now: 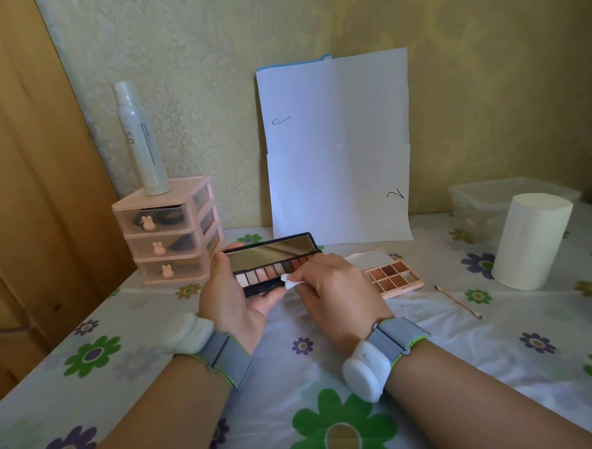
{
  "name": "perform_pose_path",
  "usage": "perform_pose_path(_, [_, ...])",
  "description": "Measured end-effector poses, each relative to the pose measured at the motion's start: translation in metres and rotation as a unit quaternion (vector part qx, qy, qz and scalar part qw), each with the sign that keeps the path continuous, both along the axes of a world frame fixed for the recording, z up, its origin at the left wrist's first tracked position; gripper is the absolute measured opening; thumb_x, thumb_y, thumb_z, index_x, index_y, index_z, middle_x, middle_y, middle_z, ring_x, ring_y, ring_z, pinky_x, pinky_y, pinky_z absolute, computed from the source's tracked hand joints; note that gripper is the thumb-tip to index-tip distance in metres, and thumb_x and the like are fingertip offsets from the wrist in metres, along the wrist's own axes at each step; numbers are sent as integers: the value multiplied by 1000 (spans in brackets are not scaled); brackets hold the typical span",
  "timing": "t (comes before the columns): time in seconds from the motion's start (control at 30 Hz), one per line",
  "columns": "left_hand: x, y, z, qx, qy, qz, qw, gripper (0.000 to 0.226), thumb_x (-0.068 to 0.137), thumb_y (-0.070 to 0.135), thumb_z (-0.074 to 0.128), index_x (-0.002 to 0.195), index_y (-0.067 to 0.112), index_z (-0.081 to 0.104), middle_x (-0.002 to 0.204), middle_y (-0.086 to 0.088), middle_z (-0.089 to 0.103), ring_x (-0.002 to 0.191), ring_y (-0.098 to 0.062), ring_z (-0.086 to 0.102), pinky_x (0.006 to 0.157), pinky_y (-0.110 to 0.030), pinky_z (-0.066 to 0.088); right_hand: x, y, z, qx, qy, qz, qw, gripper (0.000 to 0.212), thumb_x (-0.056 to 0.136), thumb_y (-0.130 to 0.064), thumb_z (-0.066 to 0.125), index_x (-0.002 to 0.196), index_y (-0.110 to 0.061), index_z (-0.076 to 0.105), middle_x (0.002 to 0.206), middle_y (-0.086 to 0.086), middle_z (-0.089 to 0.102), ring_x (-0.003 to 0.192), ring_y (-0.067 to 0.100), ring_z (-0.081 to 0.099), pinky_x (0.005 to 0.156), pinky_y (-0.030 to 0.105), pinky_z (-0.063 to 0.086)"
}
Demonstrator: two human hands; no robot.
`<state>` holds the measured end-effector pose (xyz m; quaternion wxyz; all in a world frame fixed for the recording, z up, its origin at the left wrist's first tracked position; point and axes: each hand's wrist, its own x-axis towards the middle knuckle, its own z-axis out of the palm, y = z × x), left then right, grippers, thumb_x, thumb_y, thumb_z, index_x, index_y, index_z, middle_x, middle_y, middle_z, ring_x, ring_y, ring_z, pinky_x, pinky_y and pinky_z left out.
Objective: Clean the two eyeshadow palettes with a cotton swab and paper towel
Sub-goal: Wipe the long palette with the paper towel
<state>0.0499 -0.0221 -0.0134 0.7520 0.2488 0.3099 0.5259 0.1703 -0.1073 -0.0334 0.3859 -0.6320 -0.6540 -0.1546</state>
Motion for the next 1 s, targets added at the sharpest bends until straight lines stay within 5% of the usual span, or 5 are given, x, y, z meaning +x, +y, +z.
perform_pose_path(0.17, [-3,3,1,16,13,1,1000,39,101,27,51,129,4,65,119,-24,72,101,-44,73,70,-61,61,0,-3,0,43,15,23,999,14,88,-21,58,88,-21,72,84,-4,66,82,17,59,67,24,43])
perform_pose_path(0.6, [-4,1,3,19,0,-15,1000,41,100,27,53,132,3,63,121,-26,71,102,-45,72,74,-63,60,6,0,-3,55,-13,39,998,19,85,-10,62,95,-21,73,93,-5,67,86,19,58,73,27,46])
perform_pose_path(0.73, [-1,-3,2,23,-21,-23,999,43,101,24,50,133,-2,60,129,-30,65,113,-49,67,63,-50,62,-4,2,-3,65,-39,70,995,22,85,-7,60,94,-20,75,91,-4,68,86,23,59,76,29,49])
perform_pose_path(0.87, [-2,-2,3,23,-15,-18,999,41,100,25,55,131,0,61,123,-27,69,105,-47,70,74,-62,61,6,2,-2,74,-46,34,996,23,82,-3,66,92,-21,75,89,-3,67,82,21,57,74,27,47])
perform_pose_path(1.0, [0,-2,2,23,-7,-14,1000,37,101,25,55,130,3,62,122,-25,70,101,-44,73,69,-58,62,12,0,-2,83,-48,12,995,27,79,0,67,91,-22,74,89,-4,67,79,21,55,72,23,43])
